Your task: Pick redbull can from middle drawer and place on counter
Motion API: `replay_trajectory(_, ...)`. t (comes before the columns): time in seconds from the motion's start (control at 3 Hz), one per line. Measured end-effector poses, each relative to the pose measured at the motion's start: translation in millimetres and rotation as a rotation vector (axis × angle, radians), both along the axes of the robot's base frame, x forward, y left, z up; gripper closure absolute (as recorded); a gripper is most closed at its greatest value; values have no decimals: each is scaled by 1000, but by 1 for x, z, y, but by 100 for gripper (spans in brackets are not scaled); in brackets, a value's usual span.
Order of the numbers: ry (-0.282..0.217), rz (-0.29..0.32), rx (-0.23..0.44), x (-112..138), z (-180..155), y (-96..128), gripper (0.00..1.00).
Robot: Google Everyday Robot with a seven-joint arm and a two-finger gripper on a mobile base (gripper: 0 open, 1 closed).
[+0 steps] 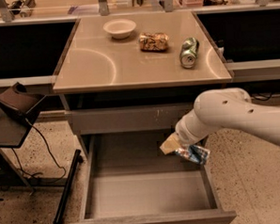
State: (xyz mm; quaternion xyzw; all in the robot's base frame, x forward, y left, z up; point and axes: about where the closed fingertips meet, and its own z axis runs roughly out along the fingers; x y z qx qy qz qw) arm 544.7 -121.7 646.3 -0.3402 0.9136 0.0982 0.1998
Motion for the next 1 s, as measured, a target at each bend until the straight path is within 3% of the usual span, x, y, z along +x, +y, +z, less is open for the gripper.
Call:
replay_trajectory(0.33,-50,-68,9,2,43,0,100)
replay_trajectory(0.67,-51,-68,10,2,43,0,100)
replay_trajectory(1.0,-84,-34,18,2,65,10,100)
